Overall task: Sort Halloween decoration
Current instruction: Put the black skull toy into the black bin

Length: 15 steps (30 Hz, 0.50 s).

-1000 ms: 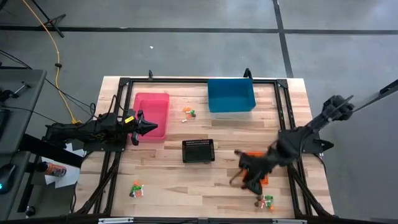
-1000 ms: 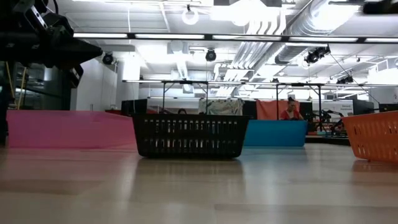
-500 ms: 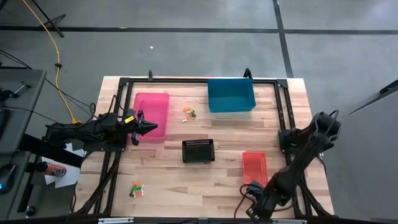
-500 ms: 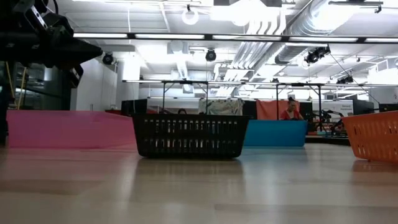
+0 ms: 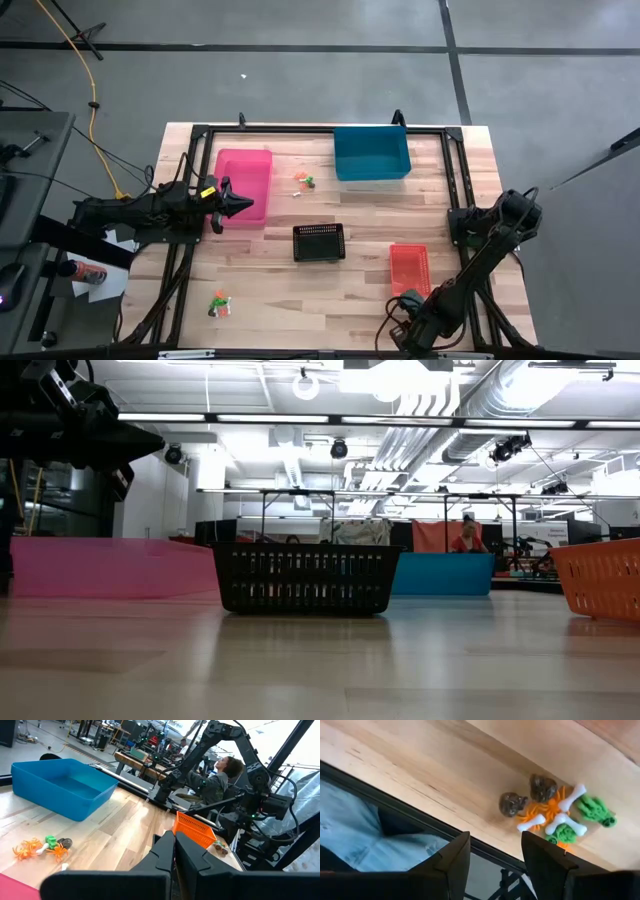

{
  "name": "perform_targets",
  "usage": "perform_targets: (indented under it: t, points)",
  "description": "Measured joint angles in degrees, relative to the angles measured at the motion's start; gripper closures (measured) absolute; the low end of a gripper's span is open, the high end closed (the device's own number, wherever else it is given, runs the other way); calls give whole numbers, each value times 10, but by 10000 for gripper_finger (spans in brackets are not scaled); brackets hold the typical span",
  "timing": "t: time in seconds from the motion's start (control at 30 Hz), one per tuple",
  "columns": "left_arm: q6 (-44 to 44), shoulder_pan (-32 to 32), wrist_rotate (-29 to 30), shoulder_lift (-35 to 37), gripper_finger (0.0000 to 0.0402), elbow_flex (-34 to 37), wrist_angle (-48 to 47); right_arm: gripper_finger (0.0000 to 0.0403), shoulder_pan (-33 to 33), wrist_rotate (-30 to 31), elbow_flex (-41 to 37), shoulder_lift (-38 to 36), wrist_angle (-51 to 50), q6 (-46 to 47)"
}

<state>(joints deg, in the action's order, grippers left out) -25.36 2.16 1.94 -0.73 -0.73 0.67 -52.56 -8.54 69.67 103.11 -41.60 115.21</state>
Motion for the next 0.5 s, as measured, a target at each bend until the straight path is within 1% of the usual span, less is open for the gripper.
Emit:
perform_targets:
  t: [0.13, 0.23, 0.3, 0.4, 0.5]
  points:
    - [0, 0, 0, 0, 398, 0, 0, 229, -7, 5, 12, 1, 1, 25]
    - [0, 0, 0, 0, 398, 0, 0, 229, -13, 29, 48, 15, 1, 40]
    - [0, 0, 0, 0, 398, 0, 0, 229, -15, 36, 86, 38, -11, 33]
    - [0, 0, 0, 0, 398, 0, 0, 229, -14, 18, 160, 86, -81, 16]
    - [0, 0, 0, 0, 398, 0, 0, 229, -10, -20, 236, 139, -207, -23]
